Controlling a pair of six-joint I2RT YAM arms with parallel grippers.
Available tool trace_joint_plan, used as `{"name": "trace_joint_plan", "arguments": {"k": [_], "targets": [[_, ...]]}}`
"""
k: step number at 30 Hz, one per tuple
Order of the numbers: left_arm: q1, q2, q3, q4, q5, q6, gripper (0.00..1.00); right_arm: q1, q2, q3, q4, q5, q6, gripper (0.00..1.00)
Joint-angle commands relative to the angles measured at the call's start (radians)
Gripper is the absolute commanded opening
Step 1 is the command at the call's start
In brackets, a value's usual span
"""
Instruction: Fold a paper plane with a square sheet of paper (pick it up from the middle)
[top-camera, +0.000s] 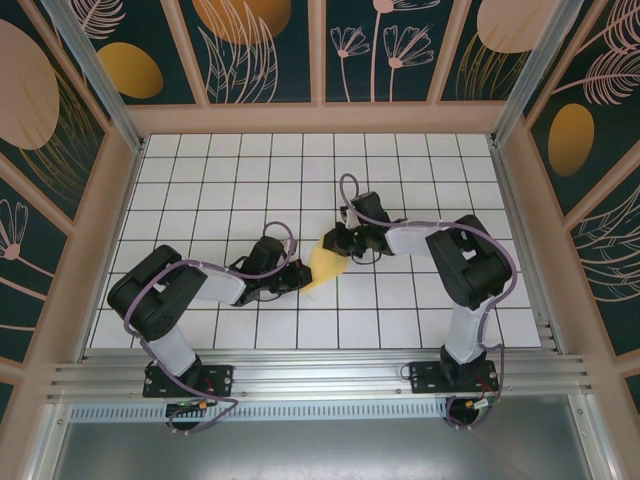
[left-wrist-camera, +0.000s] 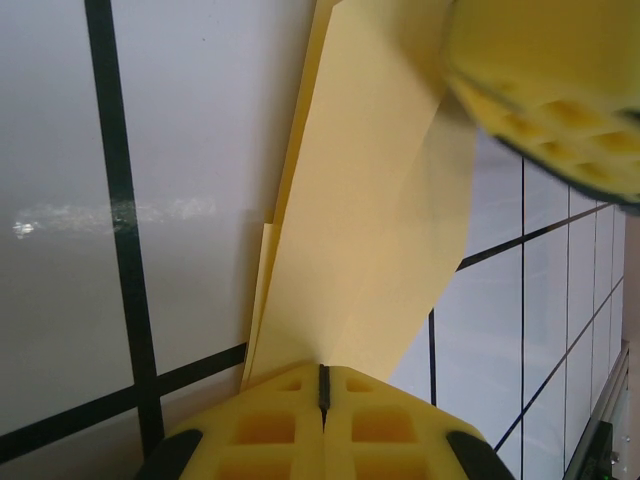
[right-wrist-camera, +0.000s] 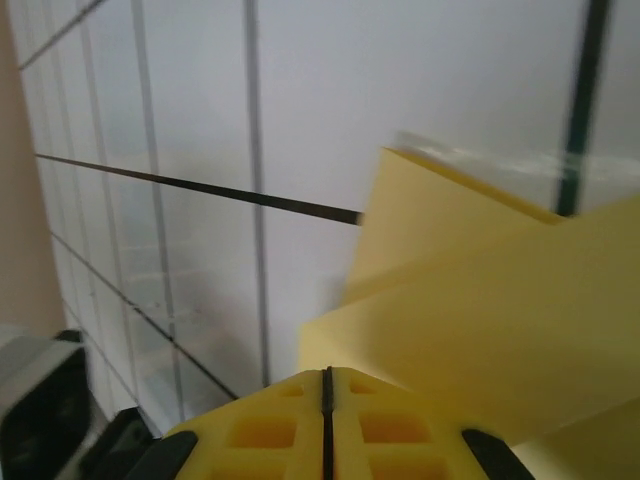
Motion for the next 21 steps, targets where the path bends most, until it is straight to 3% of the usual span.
{"name": "trace_joint_plan", "arguments": {"k": [1,9,13,21], "targets": [[-0.013,0.057,-0.037,-0.262,-0.056,0.043,0.00,-0.006,0.059,-0.022,0.003,0.031,0.008,0.10],[-0.012,-0.051,0.019,-0.305,0.015,0.061,0.00,-0.006,0.095,-0.055,-0.060,0.080,-0.049,0.08],[-0.013,-0.135,0.120,-0.379,-0.013,0.076,0.07,-0.006,0.095,-0.058,-0.070,0.083,-0.062,0.08],[-0.008,-0.041,0.290,-0.372,-0.026,0.065,0.06,-0.006,0.099,-0.065,-0.050,0.080,-0.045,0.08]]}}
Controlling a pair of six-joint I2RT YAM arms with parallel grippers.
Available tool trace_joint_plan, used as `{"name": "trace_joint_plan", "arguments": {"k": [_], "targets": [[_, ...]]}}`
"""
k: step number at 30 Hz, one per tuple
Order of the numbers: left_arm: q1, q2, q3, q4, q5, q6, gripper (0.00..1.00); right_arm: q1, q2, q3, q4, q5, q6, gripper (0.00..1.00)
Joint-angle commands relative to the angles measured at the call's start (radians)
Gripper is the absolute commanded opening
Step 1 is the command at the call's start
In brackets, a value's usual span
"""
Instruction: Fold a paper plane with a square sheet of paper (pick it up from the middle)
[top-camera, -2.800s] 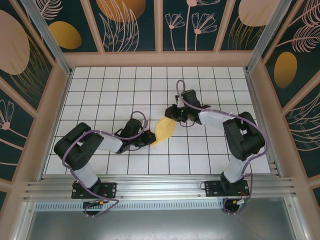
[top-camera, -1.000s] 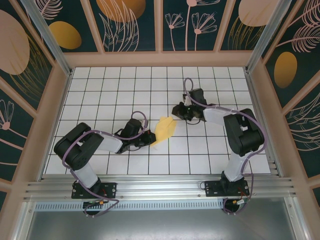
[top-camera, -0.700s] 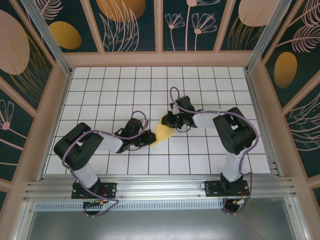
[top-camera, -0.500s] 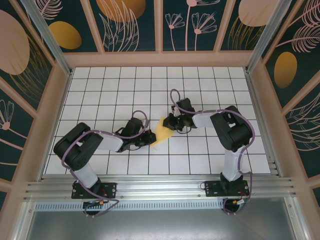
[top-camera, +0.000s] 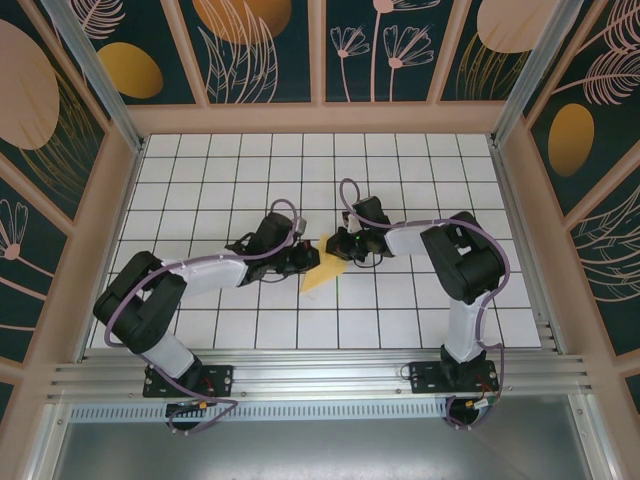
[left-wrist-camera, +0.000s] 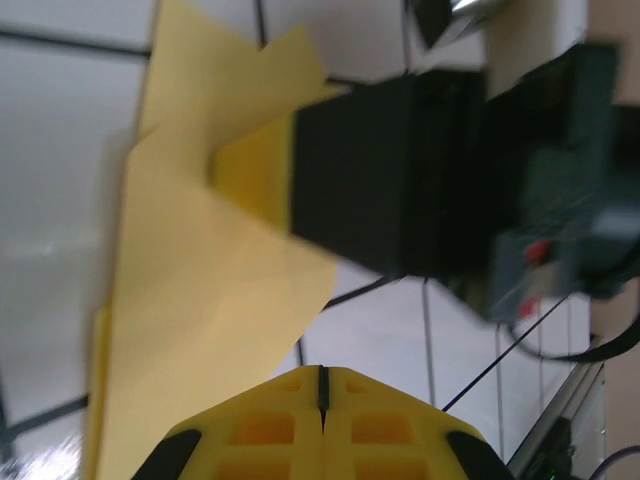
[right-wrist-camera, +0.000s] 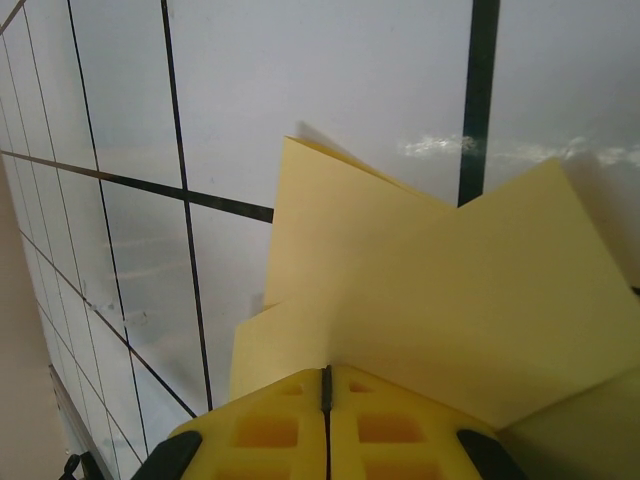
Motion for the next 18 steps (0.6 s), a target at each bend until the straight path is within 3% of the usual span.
{"name": "trace_joint_plan", "arguments": {"k": [1,8,18], "targets": [[0.001,0.066,0.039,-0.028,-0.021,0.014,0.06,0.005,0.065,-0.052,-0.069,0.091,-0.016,0.08],[0.007,0.210,0.042,0.039,0.050,0.010,0.05,0.005,0.064,-0.062,-0.071,0.114,-0.007,0.08],[0.009,0.149,-0.143,0.033,0.075,0.033,0.04,0.005,0.068,-0.064,-0.091,0.148,-0.008,0.08]]}}
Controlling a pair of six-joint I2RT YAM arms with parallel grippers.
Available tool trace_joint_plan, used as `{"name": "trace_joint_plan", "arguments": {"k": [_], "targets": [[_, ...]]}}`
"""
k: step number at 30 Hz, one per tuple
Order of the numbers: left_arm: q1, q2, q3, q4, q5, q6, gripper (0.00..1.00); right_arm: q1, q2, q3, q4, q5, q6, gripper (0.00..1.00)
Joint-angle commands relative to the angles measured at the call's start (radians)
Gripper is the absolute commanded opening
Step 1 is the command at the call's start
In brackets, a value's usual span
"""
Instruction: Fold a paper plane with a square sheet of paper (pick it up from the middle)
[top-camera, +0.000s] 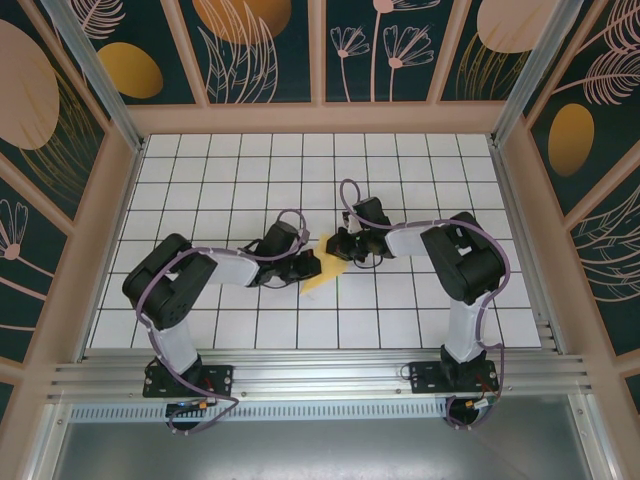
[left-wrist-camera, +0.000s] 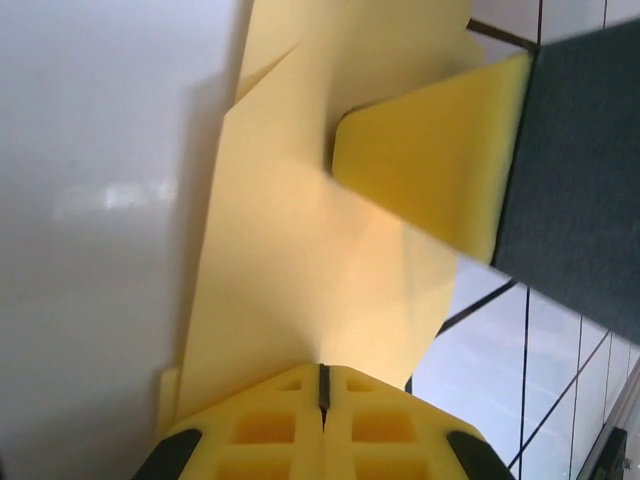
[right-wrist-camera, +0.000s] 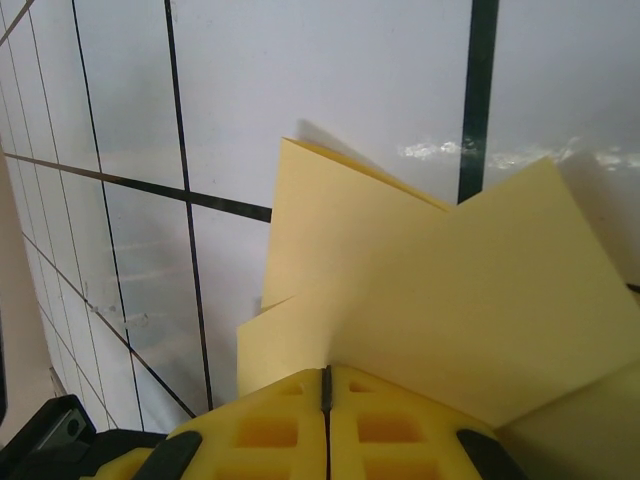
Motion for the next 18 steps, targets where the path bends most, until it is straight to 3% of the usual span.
{"name": "trace_joint_plan", "arguments": {"k": [1,9,18], "targets": [[0.000,-0.035,-0.102,-0.103,0.038,0.030,0.04,0.005,0.071,-0.051,-0.111,0.145,-0.012,0.08],[0.000,-0.135,-0.227,-0.150,0.082,0.069,0.07,0.005,0.084,-0.045,-0.120,0.157,-0.011,0.08],[0.000,-0.209,-0.278,-0.233,0.033,0.076,0.06,0.005,0.082,-0.031,-0.127,0.154,-0.010,0.08]]}}
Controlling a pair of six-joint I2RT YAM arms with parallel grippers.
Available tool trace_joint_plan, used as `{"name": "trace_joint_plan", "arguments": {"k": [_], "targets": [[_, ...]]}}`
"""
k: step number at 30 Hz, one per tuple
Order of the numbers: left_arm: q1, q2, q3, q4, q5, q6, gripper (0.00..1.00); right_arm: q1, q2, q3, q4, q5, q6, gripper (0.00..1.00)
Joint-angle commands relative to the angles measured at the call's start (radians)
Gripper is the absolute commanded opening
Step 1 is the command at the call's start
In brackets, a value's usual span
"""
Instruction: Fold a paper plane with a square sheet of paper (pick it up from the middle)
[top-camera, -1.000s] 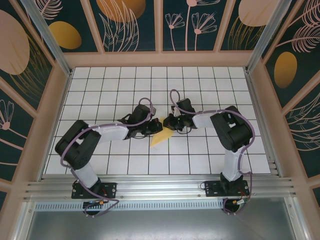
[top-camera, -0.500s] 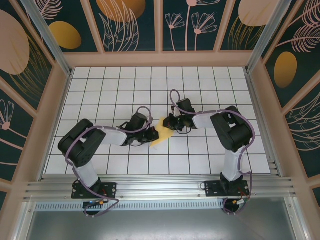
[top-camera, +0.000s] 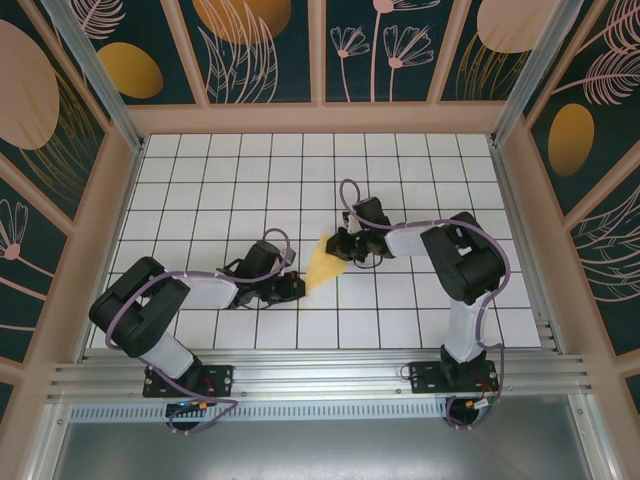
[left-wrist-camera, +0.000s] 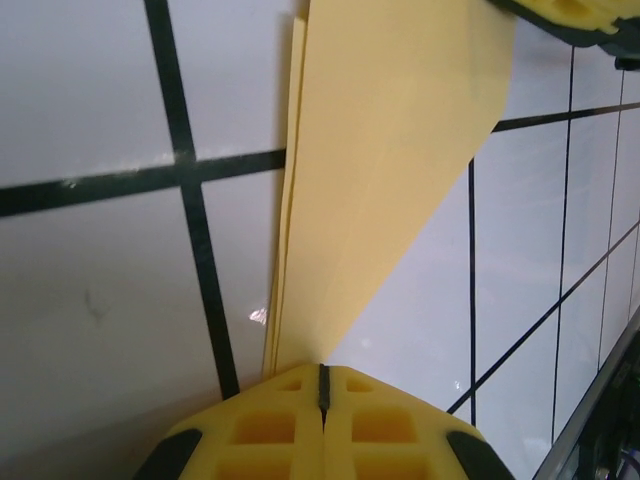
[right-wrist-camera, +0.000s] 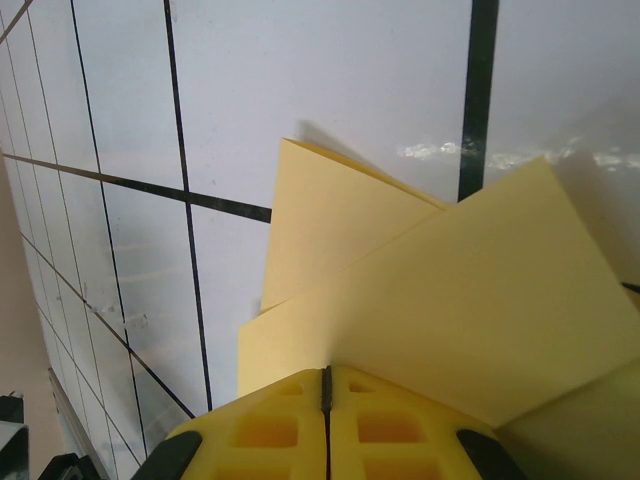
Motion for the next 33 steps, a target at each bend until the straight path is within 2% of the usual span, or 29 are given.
{"name": "trace_joint_plan", "arguments": {"k": [1,6,10,14,22,29,33], "targets": [[0.000,-0.008,-0.052,-0.200,-0.012,0.016,0.06,0.005,0.081,-0.031,-0.124,0.148,-0.012,0.08],[0.000,-0.123,-0.048,-0.209,-0.044,-0.012,0.05,0.005,0.074,-0.019,-0.131,0.136,-0.014,0.09],[-0.001,-0.227,-0.016,-0.253,-0.124,-0.023,0.07,0.005,0.064,-0.003,-0.131,0.123,-0.016,0.09],[0.000,-0.269,0.017,-0.249,-0.193,-0.033,0.09,0.005,0.049,0.008,-0.136,0.122,-0.014,0.10],[0.000,-0.167,0.178,-0.253,-0.274,-0.021,0.11,0.022,-0.011,0.026,-0.143,0.093,-0.010,0.11],[0.000,-0.071,0.274,-0.260,-0.272,-0.008,0.11,0.025,-0.142,0.033,-0.189,0.129,-0.013,0.14],[-0.001,-0.038,0.285,-0.252,-0.257,-0.012,0.13,0.023,-0.227,0.026,-0.228,0.180,-0.020,0.20]]}}
